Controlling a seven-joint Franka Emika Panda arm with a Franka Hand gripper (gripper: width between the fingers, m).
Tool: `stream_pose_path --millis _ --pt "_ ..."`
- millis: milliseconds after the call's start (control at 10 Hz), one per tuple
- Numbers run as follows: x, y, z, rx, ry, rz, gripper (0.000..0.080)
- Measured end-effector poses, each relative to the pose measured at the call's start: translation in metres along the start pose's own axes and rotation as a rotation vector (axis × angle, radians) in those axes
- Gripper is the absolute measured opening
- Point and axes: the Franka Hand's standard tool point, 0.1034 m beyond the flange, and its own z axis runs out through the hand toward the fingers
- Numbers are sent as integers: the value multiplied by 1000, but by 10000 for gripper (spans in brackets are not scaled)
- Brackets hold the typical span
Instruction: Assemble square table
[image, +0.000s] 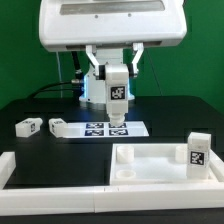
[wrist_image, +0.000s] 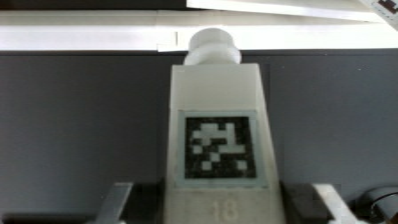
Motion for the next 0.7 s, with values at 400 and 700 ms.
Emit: stream_pose_path --millis 400,700 --pt "-34 10 22 -46 51 -21 291" --pt "-39 3 39 -48 47 -5 291"
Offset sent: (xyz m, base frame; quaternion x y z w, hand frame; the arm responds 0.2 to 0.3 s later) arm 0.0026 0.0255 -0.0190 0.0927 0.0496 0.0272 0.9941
